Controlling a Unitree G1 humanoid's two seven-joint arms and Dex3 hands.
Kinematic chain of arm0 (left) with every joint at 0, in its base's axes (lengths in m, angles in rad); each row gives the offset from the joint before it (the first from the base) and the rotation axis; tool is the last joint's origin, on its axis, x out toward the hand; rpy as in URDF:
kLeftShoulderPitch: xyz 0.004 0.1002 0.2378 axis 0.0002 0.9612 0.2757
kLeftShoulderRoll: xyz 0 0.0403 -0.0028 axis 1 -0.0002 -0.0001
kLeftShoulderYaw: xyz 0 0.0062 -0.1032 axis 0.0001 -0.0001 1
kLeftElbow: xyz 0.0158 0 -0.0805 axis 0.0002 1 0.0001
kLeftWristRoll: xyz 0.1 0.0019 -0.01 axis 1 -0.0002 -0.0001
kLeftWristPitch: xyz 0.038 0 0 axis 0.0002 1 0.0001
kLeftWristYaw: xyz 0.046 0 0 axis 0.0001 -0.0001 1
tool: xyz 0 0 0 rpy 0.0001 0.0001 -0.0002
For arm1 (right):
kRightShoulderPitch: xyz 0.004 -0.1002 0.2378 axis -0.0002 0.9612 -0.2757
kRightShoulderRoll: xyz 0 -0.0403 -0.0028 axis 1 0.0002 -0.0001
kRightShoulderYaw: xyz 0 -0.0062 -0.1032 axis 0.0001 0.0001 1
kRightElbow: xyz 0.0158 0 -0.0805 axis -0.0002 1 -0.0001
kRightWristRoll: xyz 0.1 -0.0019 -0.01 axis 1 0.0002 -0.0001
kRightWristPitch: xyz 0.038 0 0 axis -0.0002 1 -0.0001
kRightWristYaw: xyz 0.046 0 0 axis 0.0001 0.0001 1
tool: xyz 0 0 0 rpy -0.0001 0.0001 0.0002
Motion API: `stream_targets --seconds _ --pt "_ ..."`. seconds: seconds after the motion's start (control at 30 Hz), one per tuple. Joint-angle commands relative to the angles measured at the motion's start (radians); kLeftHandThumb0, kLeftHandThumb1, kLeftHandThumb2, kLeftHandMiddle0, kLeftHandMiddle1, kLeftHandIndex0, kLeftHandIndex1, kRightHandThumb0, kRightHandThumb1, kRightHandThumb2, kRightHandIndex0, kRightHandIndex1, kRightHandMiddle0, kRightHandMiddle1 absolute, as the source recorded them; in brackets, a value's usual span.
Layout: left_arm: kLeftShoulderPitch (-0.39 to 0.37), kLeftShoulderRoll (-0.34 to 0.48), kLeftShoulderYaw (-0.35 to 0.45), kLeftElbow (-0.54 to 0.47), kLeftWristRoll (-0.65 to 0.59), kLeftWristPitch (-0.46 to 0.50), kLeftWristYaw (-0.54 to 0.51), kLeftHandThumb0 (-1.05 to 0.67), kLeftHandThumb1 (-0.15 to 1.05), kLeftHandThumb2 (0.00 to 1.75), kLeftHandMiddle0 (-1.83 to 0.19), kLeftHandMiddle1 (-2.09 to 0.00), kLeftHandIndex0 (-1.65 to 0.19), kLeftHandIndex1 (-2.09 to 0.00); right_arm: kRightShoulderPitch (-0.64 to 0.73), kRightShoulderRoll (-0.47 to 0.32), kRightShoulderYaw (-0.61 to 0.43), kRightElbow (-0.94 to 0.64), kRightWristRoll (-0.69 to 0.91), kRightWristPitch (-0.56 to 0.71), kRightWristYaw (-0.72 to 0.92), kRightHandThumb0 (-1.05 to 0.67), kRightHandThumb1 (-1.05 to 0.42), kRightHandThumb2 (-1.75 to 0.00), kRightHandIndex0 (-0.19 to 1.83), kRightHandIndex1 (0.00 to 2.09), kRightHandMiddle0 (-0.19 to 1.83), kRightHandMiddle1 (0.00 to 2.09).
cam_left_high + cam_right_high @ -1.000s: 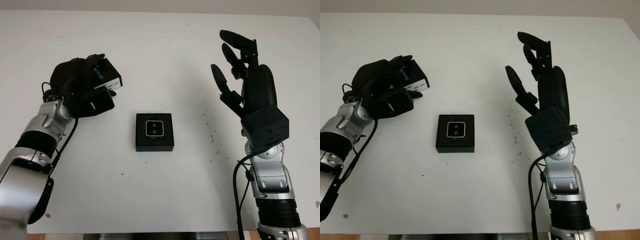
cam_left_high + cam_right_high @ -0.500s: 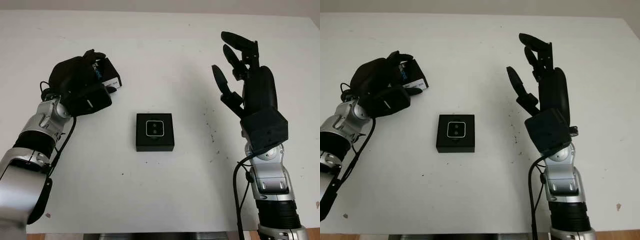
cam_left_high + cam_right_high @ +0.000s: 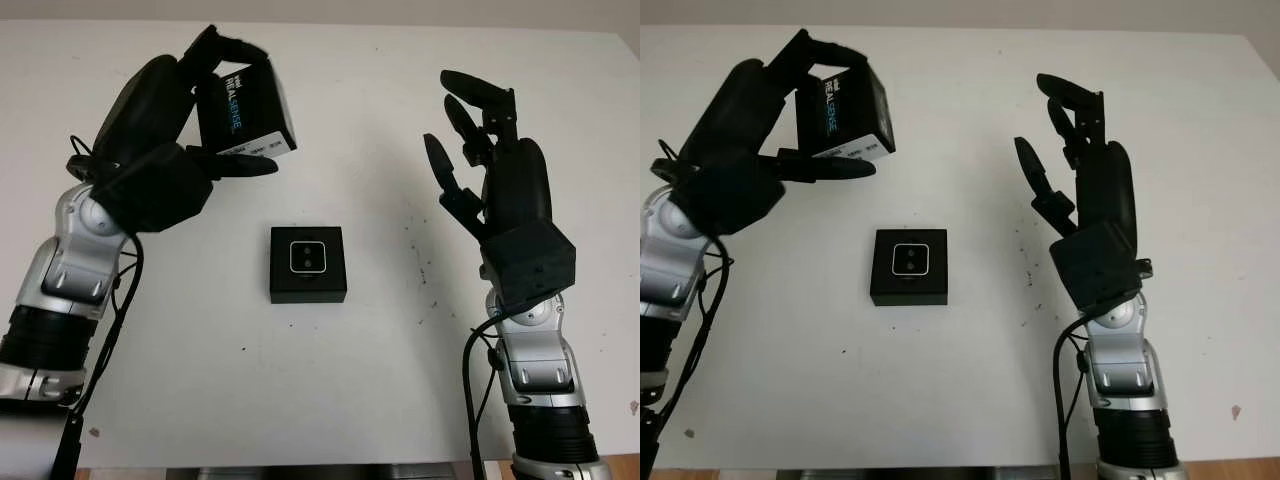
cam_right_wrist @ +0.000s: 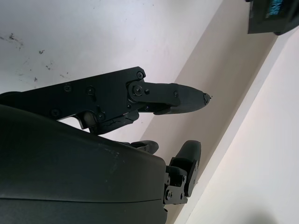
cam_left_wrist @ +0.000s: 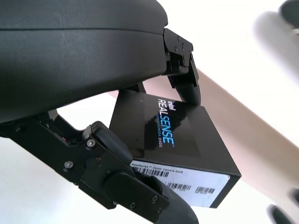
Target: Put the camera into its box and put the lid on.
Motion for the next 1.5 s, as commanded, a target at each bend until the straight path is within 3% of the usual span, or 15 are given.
stream_targets --seconds 0.0,0.1,0.27,0.33,0.47,0.6,0.9,1.23,1.47 --pt "0.032 -0.007 0.024 -0.071 -0.008 0.014 -0.014 -0.30 1.05 0.28 -0.40 -2.03 -0.23 -1.57 0.002 0.005 -0.001 -0.001 0.003 -0.018 -0.007 -0.50 -1.05 -0.40 0.35 0.07 -0.09 0.94" --pt "0.070 -0.002 0.046 -0.170 -0.042 0.075 -0.065 -0.29 1.05 0.28 -0.37 -1.91 -0.22 -1.57 0.003 0.006 0.000 -0.001 0.003 -0.017 -0.009 -0.50 -1.05 -0.40 0.36 0.07 -0.09 0.96" --pt "0.129 0.018 0.065 -0.312 -0.074 0.200 -0.158 -0.31 1.05 0.27 -0.33 -1.98 -0.20 -1.54 0.004 0.010 0.002 -0.006 0.007 -0.015 -0.012 -0.49 -1.05 -0.40 0.35 0.07 -0.10 0.96" --pt "0.159 0.031 0.062 -0.365 -0.071 0.265 -0.196 -0.30 1.05 0.28 -0.28 -2.06 -0.17 -1.63 0.004 0.006 0.004 -0.006 0.000 -0.015 -0.013 -0.50 -1.05 -0.39 0.36 0.07 -0.10 0.96" --pt "0.208 0.037 0.044 -0.407 -0.042 0.324 -0.229 -0.30 1.05 0.30 -0.31 -2.09 -0.12 -1.75 0.005 0.008 0.007 -0.013 -0.007 -0.008 -0.014 -0.50 -1.05 -0.39 0.36 0.07 -0.09 0.94" --pt "0.243 0.031 0.008 -0.441 0.016 0.378 -0.238 -0.30 1.05 0.32 -0.27 -2.09 -0.10 -1.72 0.003 0.013 0.011 -0.016 -0.009 -0.004 -0.016 -0.50 -1.05 -0.39 0.35 0.07 -0.09 0.94" --pt "0.286 -0.013 -0.094 -0.450 0.134 0.431 -0.225 -0.28 1.05 0.34 -0.25 -1.92 -0.05 -1.68 -0.005 0.022 0.015 -0.019 -0.022 0.004 -0.022 -0.51 -1.05 -0.40 0.34 0.06 -0.11 0.96" --pt "0.275 -0.073 -0.158 -0.379 0.169 0.428 -0.225 -0.29 1.05 0.38 -0.18 -1.98 0.04 -1.67 -0.006 0.028 0.015 -0.017 -0.024 0.003 -0.028 -0.51 -1.05 -0.40 0.33 0.06 -0.11 0.95" --pt "0.279 -0.096 -0.163 -0.329 0.155 0.345 -0.211 -0.30 1.05 0.39 -0.18 -2.03 0.05 -1.85 -0.007 0.030 0.013 -0.007 -0.017 -0.009 -0.030 -0.51 -1.05 -0.40 0.34 0.07 -0.10 0.95"
